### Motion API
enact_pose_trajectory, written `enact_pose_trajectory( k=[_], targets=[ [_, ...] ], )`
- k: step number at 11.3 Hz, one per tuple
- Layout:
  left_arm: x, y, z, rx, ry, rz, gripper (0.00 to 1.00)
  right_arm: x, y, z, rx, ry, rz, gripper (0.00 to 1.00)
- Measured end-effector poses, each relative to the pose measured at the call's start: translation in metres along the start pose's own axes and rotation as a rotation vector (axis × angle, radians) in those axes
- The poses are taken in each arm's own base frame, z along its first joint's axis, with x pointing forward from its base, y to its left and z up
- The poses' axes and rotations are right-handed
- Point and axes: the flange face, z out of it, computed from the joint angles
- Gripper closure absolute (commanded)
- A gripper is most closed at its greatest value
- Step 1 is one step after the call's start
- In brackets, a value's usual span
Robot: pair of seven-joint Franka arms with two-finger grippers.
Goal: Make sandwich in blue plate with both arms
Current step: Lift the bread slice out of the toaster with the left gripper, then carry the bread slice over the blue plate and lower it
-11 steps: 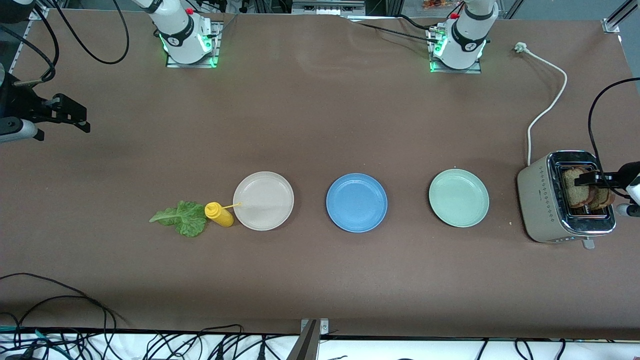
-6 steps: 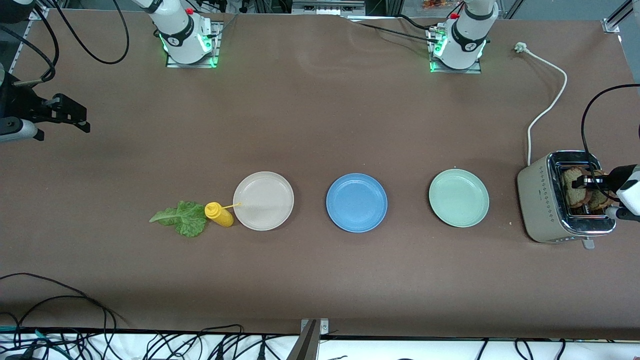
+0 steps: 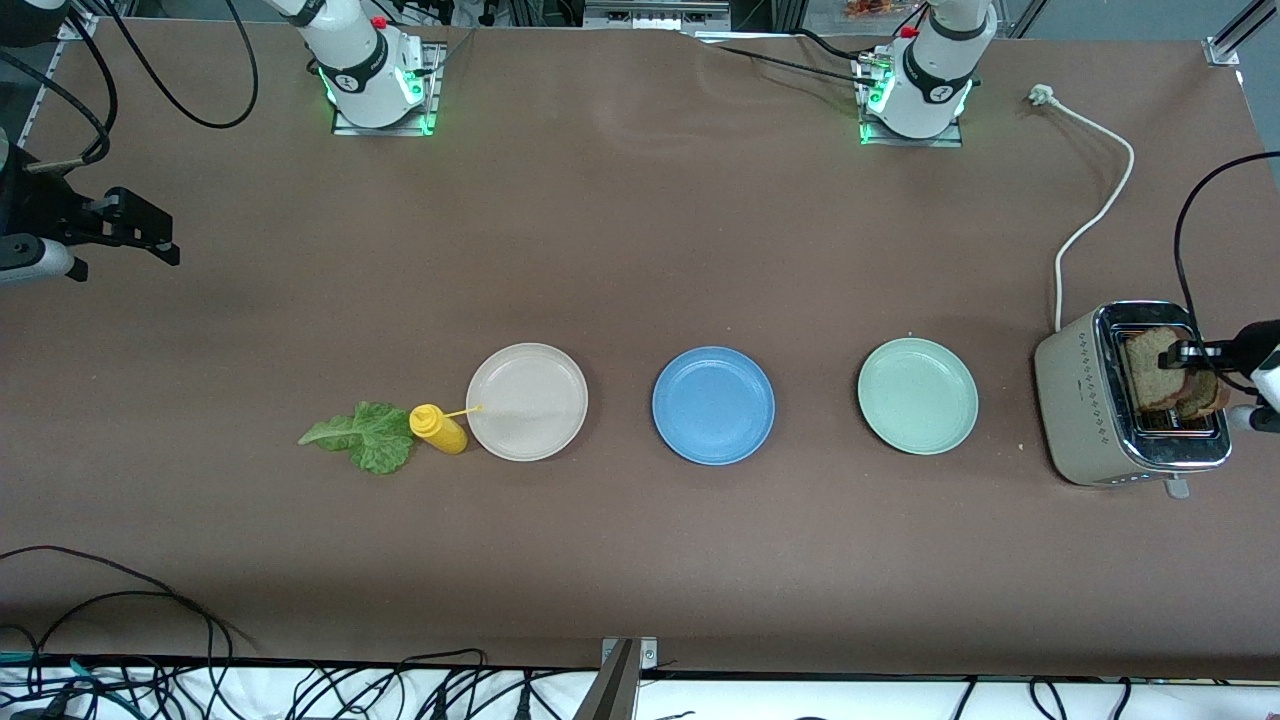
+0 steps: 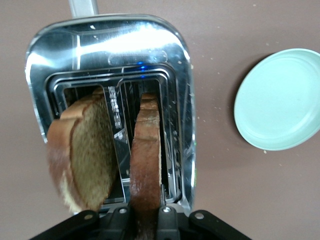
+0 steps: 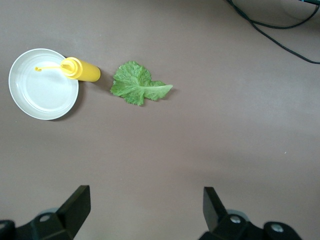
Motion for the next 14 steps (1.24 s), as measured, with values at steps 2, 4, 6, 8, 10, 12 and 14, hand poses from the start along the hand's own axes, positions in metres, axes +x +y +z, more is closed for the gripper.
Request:
enact_pose_trajectory(
  k=[2,4,6,8,10,12,14],
  targets=[
    [-0.016,0.013,-0.038,0.002,-0.004,0.008,1.0,0.0,0.0,0.0,0.0,0.0,0.0,0.0],
    [-0.028,0.039,-0.074,0.0,-0.008,0.045,1.0,0.0,0.0,0.0,0.0,0.0,0.001,0.0],
    [-0.023,0.089,-0.099,-0.001,0.009,0.132,1.0,0.0,0.001,0.0,0.0,0.0,0.001,0.0],
    [-0.014,0.15,-0.106,-0.009,0.02,0.242,1.0,0.0,0.001,0.0,0.0,0.0,0.001,0.0],
    [-0.008,0.218,-0.106,-0.016,0.017,0.311,1.0,0.0,0.001,0.0,0.0,-0.001,0.002,0.0],
    [-0.002,0.291,-0.091,-0.049,-0.013,0.313,1.0,0.0,0.001,0.0,0.0,-0.001,0.002,0.0],
    [0.007,0.361,-0.056,-0.153,-0.084,0.361,1.0,0.0,0.001,0.0,0.0,-0.001,0.002,0.0]
  ],
)
